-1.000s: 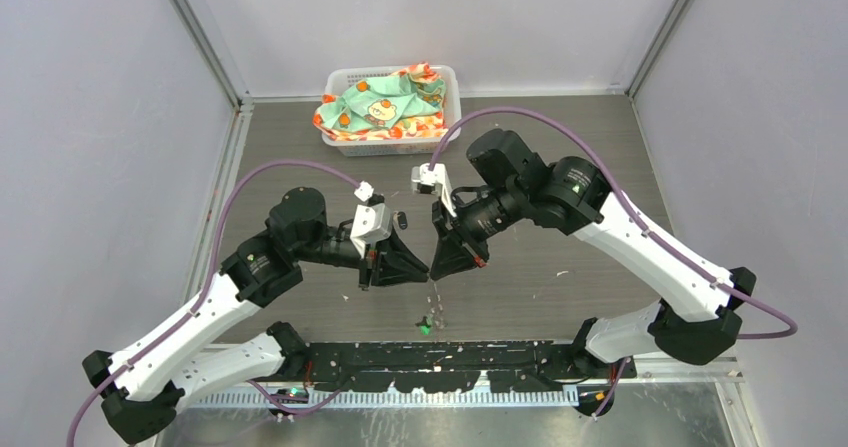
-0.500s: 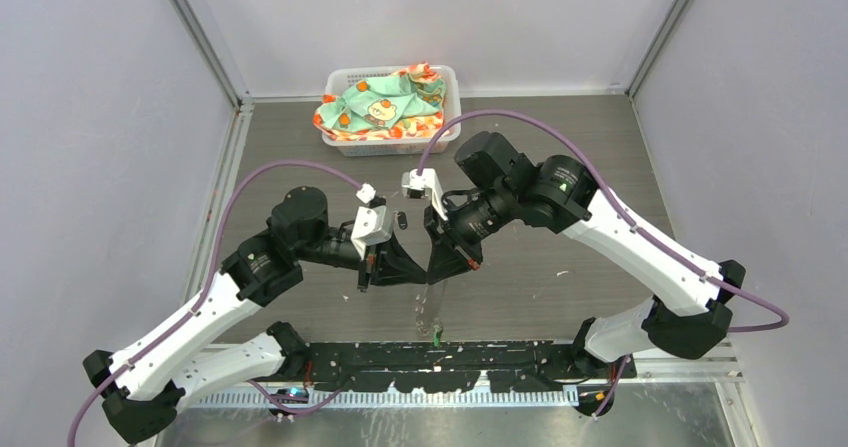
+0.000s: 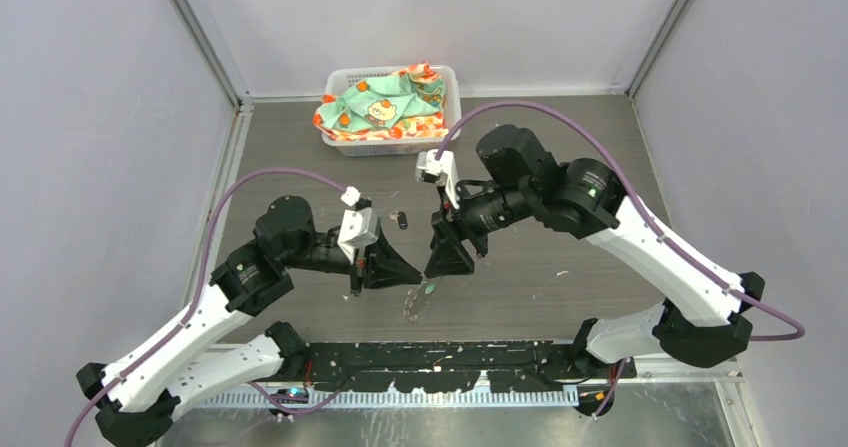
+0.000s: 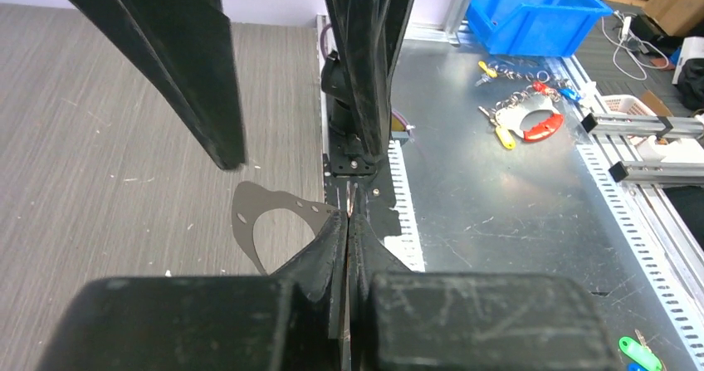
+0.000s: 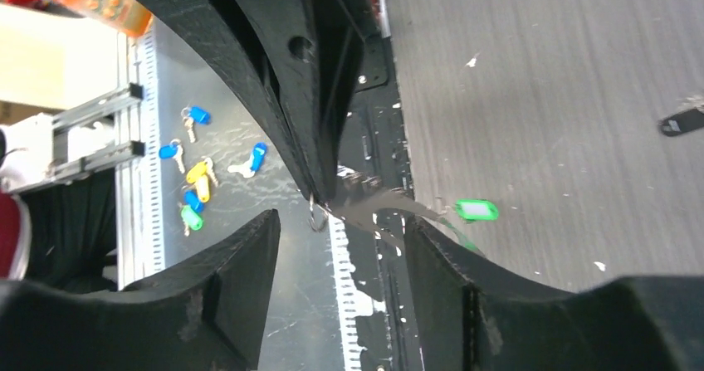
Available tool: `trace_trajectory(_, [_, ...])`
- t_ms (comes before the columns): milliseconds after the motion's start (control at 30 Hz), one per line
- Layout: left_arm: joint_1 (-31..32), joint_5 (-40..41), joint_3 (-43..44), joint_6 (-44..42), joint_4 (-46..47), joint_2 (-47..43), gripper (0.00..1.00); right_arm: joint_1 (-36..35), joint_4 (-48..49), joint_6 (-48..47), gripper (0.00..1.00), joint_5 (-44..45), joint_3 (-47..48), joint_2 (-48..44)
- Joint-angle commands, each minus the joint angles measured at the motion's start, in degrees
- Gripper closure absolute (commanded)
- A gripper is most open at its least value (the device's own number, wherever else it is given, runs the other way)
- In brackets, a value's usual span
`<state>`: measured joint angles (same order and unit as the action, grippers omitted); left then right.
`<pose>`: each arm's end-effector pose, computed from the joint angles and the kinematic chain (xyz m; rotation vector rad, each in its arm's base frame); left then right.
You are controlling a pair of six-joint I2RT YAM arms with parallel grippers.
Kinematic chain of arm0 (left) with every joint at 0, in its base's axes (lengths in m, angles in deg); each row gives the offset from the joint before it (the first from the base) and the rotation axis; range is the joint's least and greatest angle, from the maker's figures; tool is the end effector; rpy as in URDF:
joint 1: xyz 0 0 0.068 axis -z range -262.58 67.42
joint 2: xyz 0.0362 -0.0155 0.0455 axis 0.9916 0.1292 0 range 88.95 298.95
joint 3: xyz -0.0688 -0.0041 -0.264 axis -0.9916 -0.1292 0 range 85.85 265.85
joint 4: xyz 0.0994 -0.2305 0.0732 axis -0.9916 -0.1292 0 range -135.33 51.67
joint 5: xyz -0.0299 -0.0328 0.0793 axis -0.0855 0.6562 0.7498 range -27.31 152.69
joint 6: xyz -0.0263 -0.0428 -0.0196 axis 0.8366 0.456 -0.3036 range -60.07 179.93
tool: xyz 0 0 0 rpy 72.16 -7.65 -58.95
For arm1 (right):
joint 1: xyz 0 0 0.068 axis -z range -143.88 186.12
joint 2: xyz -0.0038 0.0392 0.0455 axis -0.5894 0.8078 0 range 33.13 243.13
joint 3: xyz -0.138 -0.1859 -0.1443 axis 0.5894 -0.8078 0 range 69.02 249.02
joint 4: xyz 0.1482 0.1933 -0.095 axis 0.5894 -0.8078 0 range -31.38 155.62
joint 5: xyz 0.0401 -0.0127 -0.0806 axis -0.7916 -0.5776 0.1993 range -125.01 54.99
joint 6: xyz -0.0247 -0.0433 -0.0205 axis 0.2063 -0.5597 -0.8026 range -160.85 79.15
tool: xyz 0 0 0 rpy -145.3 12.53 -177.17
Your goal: Put the keys on the keyring
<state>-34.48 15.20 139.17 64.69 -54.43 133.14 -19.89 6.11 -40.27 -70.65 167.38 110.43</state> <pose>0.0876 -0.1368 0.3838 1.2624 1.3564 -1.3602 0.1224 0.2186 0.4511 -1.4180 1.9137 1.2048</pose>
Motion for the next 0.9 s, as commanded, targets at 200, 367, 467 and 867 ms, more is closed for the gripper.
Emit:
trace_trajectory(200, [0.0, 9.5, -1.0, -6.5, 2.8, -6.2, 1.00, 2.0, 11.5, 4.3, 0.00, 26.2, -6.5, -13.3])
trace_trajectory(367, [-1.3, 21.5, -0.4, -10.9, 0.7, -7.6, 1.00, 2.0, 16.1, 8.8, 0.00, 44.0, -15.2, -19.0])
trace_trajectory(467, [-4.3, 24.3, 0.0, -11.7, -0.7, -8.1, 1.00, 2.3, 19.0, 8.6, 0.00, 50.5, -21.2, -21.5])
trace_trajectory(867, [-25.8, 16.0, 2.6, -14.3, -5.8, -6.7, 1.00, 13.6, 38.8, 11.4, 0.07, 37.8, -40.6, -13.0])
